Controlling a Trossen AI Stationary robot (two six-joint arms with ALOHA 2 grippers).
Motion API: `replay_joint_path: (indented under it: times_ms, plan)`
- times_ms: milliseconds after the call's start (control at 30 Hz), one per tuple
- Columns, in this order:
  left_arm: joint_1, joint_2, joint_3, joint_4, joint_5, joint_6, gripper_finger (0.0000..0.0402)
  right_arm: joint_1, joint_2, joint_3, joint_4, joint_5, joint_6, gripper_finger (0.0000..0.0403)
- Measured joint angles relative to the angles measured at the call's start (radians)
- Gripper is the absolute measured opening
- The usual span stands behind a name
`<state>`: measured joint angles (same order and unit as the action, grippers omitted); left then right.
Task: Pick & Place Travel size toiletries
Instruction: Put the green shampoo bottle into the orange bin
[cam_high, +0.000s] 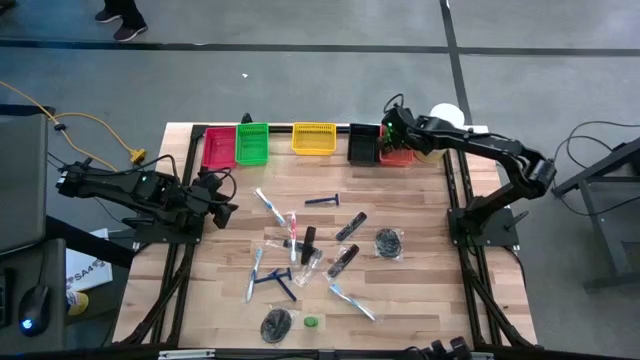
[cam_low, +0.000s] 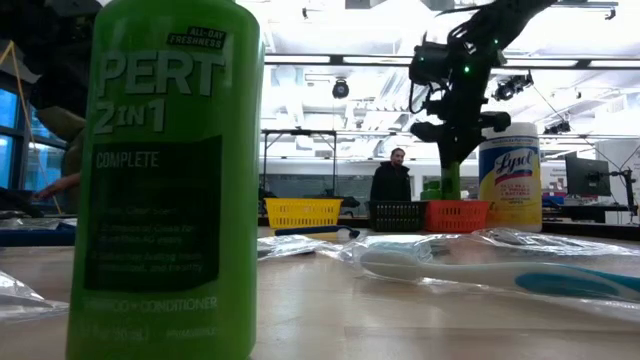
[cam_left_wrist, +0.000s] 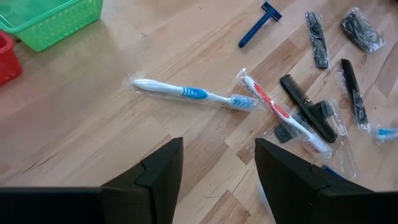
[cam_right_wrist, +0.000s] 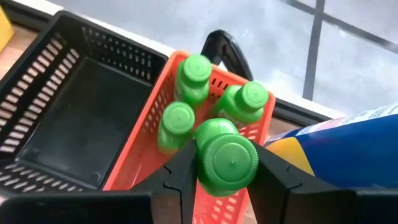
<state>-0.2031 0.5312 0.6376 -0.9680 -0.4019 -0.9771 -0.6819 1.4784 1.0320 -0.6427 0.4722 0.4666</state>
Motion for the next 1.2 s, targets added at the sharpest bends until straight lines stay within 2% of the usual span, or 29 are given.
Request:
replay_joint_path:
  times_ms: [600,800,967,1200]
  plan:
    - [0.0,0.0,0.0,0.0,-0.002,-0.005,0.0193,0.016,0.01,0.0,0.001,0.007,0.188,0.0105]
    - [0.0,0.0,0.0,0.0,-0.002,0.0,0.0193,0.032,0.011,-0.001,-0.007,-0.018,0.213,0.0105]
    - [0.0,0.0,0.0,0.0,-0.003,0.001,0.0193,0.043,0.014,-0.003,-0.052,-0.066,0.323,0.0105]
    - [0.0,0.0,0.0,0.0,-0.004,0.003,0.0193,0.046,0.018,-0.006,-0.056,-0.03,0.368,0.0105]
